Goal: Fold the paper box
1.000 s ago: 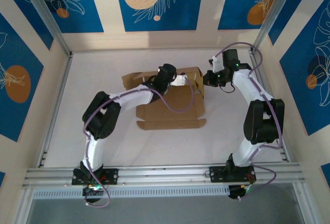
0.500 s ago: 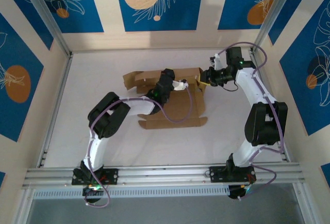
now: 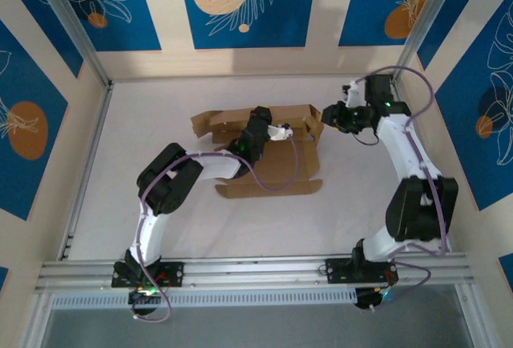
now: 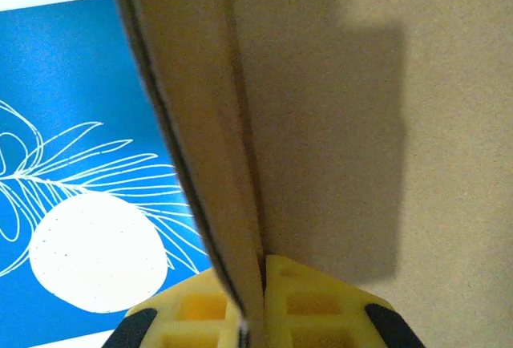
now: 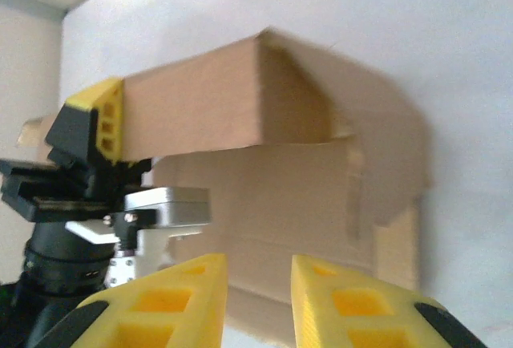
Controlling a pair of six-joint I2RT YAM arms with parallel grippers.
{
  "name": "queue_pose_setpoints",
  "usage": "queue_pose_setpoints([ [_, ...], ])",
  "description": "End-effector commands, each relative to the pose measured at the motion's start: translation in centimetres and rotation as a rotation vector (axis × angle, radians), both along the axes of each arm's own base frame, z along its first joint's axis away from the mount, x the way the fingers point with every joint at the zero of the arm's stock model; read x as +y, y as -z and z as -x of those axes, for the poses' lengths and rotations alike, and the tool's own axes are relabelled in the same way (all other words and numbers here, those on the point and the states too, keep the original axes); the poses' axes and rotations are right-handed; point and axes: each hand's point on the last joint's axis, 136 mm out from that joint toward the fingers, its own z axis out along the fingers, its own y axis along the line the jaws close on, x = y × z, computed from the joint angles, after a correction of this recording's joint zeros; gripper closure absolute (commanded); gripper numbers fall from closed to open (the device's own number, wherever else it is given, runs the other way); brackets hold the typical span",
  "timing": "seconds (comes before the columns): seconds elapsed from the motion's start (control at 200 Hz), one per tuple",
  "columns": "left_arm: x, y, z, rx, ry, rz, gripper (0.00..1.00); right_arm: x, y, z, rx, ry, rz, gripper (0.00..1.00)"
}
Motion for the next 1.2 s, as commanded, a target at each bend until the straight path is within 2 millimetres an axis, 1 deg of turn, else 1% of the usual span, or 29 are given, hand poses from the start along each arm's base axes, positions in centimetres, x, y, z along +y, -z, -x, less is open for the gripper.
queue_pose_setpoints([
  [0.0, 0.6, 2.5, 0.5, 0.054, -0.005, -0.089, 1.00, -4.7, -1.2, -1.7, -0.134, 0.158, 0.166, 0.71],
  [0.035, 0.6, 2.5, 0.5, 0.056, -0.001, -0.085, 1.00, -5.3, -0.3, -1.9, -0.144, 0.149, 0.216, 0.72],
  [0.055, 0.6, 2.7, 0.6, 0.060, 0.003, -0.088, 1.00, -5.3, 0.1, -2.2, -0.168, 0.126, 0.240, 0.73],
  [0.105, 0.6, 2.7, 0.6, 0.062, 0.009, -0.090, 1.00, -5.0, 1.1, -2.5, -0.225, 0.054, 0.304, 0.74],
  [0.165, 0.5, 2.7, 0.7, 0.065, 0.020, -0.087, 1.00, -4.8, 2.9, -3.1, -0.290, -0.031, 0.420, 0.74],
  [0.235, 0.5, 2.9, 0.7, 0.074, 0.027, -0.089, 1.00, -3.7, 4.6, -3.4, -0.362, -0.144, 0.477, 0.74],
  [0.29, 0.4, 3.0, 0.7, 0.078, 0.037, -0.095, 1.00, -3.0, 5.6, -3.8, -0.414, -0.205, 0.503, 0.71],
  [0.43, 0.4, 2.7, 0.4, 0.064, 0.053, -0.092, 1.00, 0.5, 8.4, -3.3, -0.512, -0.433, 0.518, 0.65],
  [0.53, 0.0, 2.5, 0.4, 0.049, 0.083, -0.093, 1.00, 2.1, 9.2, -3.1, -0.563, -0.528, 0.512, 0.62],
  [0.57, -0.1, 2.5, 0.5, 0.047, 0.099, -0.097, 1.00, 2.5, 9.2, -3.1, -0.589, -0.549, 0.516, 0.61],
  [0.625, -0.3, 2.4, 0.5, 0.041, 0.117, -0.092, 1.00, 3.2, 8.6, -3.2, -0.643, -0.568, 0.515, 0.60],
  [0.725, -0.2, 2.7, 0.5, 0.044, 0.129, -0.094, 1.00, 4.5, 8.0, -2.8, -0.708, -0.641, 0.535, 0.59],
  [0.875, 0.0, 3.3, 0.1, 0.053, 0.135, -0.105, 1.00, 6.5, 7.6, -1.3, -0.756, -0.766, 0.557, 0.59],
  [0.91, -0.1, 3.3, -0.1, 0.049, 0.135, -0.099, 1.00, 6.9, 7.2, -1.0, -0.764, -0.774, 0.540, 0.59],
  [1.0, 0.0, 4.1, -0.8, 0.049, 0.128, -0.106, 1.00, 7.6, 6.3, -0.1, -0.762, -0.806, 0.508, 0.60],
  [1.04, 0.1, 4.6, -1.1, 0.051, 0.127, -0.112, 1.00, 8.0, 5.3, 0.7, -0.774, -0.823, 0.474, 0.61],
  [1.096, 0.3, 5.0, -1.3, 0.051, 0.130, -0.115, 1.00, 7.8, 3.9, 1.2, -0.790, -0.800, 0.445, 0.62],
  [1.101, 0.3, 5.0, -1.3, 0.051, 0.130, -0.114, 1.00, 7.6, 3.5, 1.2, -0.796, -0.791, 0.443, 0.62],
  [1.166, 0.4, 4.9, -1.5, 0.048, 0.131, -0.103, 1.00, 6.5, 2.0, 1.4, -0.825, -0.731, 0.416, 0.63],
  [1.191, 0.3, 4.9, -1.5, 0.048, 0.135, -0.101, 1.00, 5.9, 1.9, 1.4, -0.824, -0.714, 0.423, 0.63],
])
